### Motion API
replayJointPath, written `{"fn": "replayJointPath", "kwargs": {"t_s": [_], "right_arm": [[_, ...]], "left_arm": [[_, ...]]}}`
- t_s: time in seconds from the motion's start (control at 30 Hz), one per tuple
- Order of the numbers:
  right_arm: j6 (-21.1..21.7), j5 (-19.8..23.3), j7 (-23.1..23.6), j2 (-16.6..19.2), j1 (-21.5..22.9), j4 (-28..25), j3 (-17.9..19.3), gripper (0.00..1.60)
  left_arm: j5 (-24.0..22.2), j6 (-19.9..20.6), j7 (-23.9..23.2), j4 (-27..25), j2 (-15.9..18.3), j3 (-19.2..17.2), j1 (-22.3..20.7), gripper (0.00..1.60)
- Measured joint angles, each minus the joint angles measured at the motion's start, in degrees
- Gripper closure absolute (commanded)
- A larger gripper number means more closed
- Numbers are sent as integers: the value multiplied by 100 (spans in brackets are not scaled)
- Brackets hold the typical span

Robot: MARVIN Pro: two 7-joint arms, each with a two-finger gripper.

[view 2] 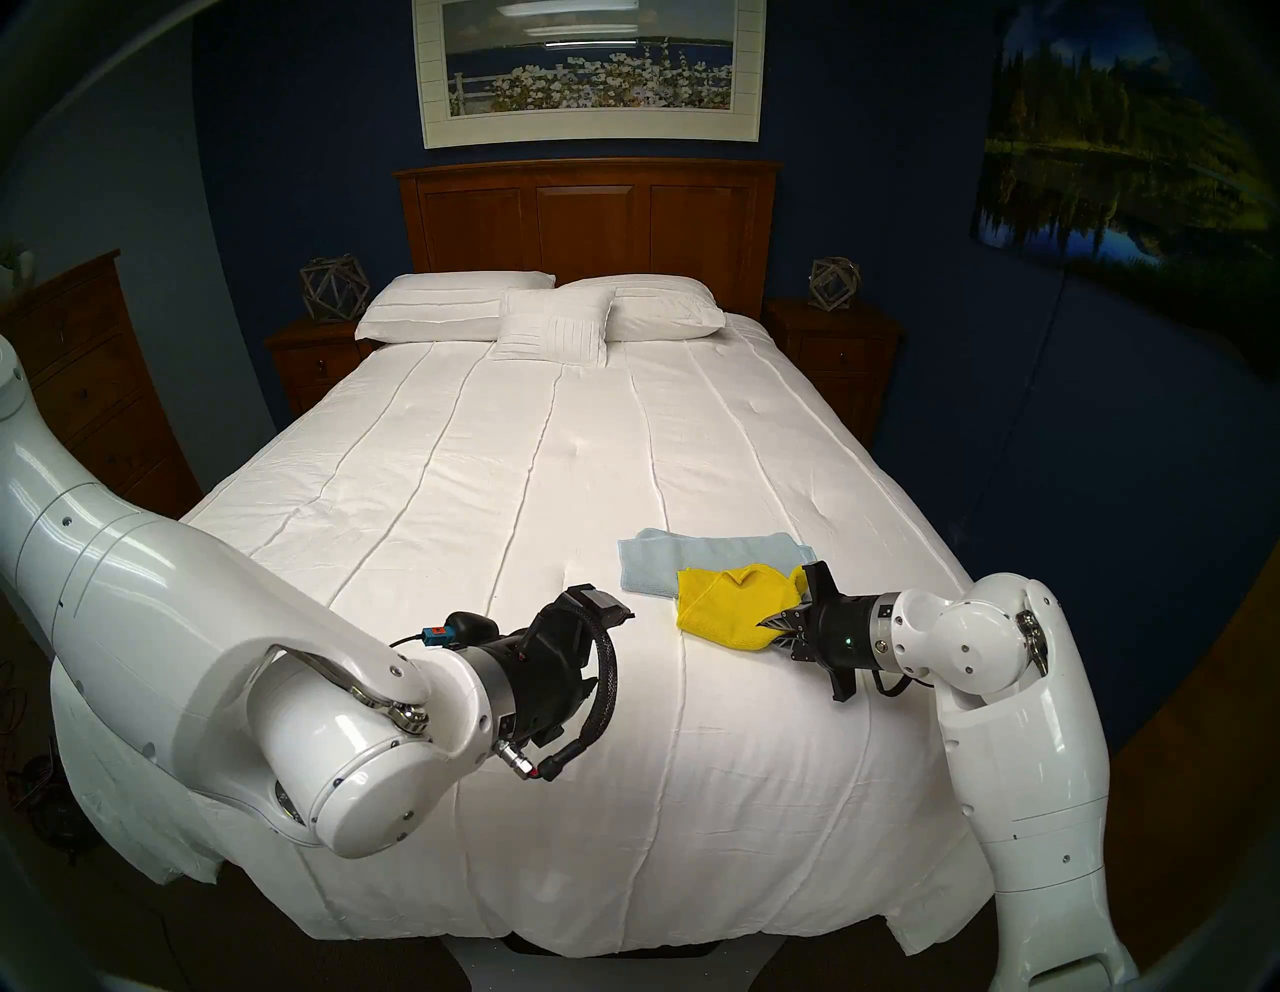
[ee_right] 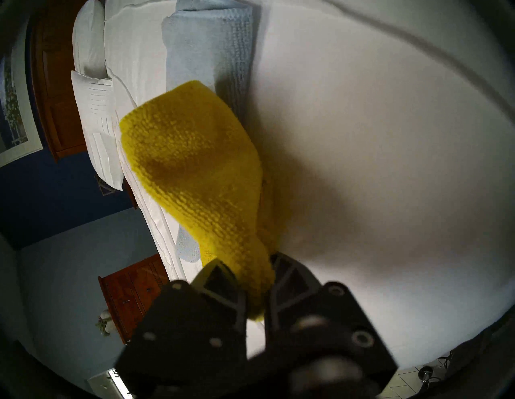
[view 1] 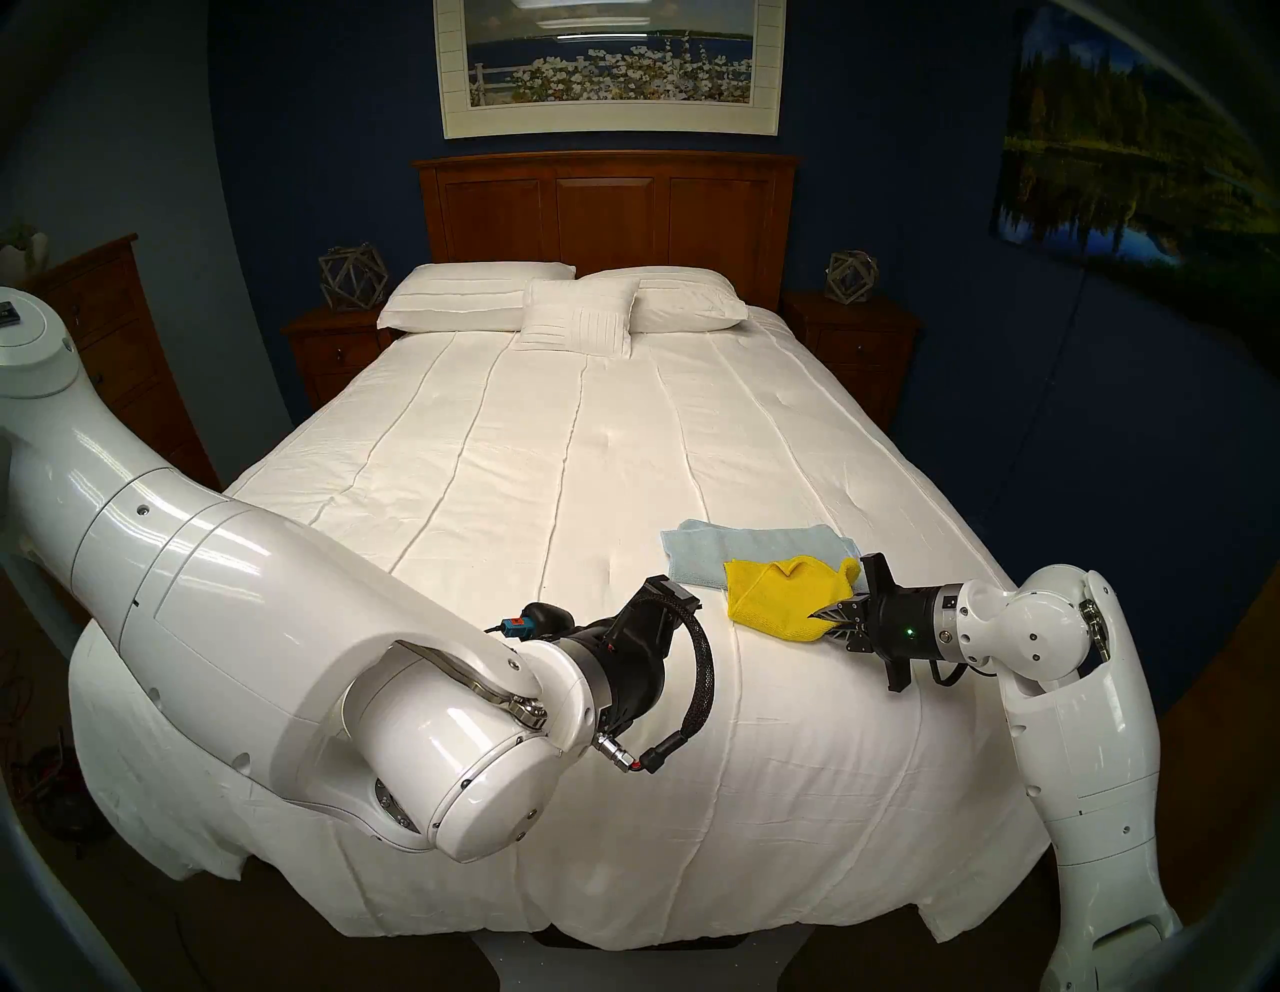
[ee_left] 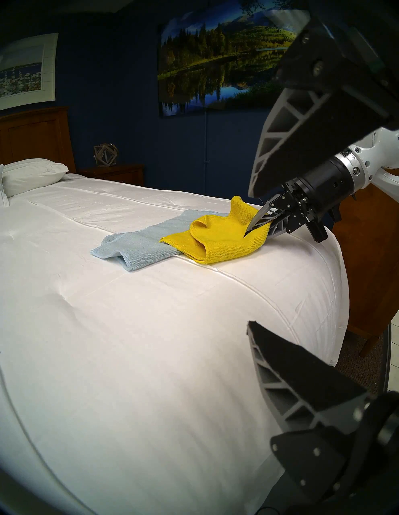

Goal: Fold the hand towels twice and stack them up

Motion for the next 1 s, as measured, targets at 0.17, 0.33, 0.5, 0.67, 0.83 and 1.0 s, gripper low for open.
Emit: {"fn": "replayJointPath", "kwargs": {"t_s": [0.17, 0.33, 0.5, 0.67, 0.83, 1.0], "right_arm": [[-11, -34, 25, -65, 179, 13, -148, 160], [-76, -52, 27, -135, 426, -37, -315, 160], [-163, -70, 14, -188, 627, -65, -438, 160], [-238, -90, 4, -228, 787, -55, -549, 160], [-282, -136, 5, -292, 998, 20, -741, 160], [-324, -233, 25, -398, 1266, 224, -972, 160]], "left_arm": [[3, 0, 2, 0, 1, 0, 0, 0], [6, -1, 3, 0, 2, 0, 0, 0], [12, -2, 6, -1, 4, 0, 0, 0], [19, -15, 48, -11, 31, 51, -31, 0], [29, -78, 121, -70, 195, 269, -161, 0], [44, -193, 176, -199, 514, 570, -386, 0]]}}
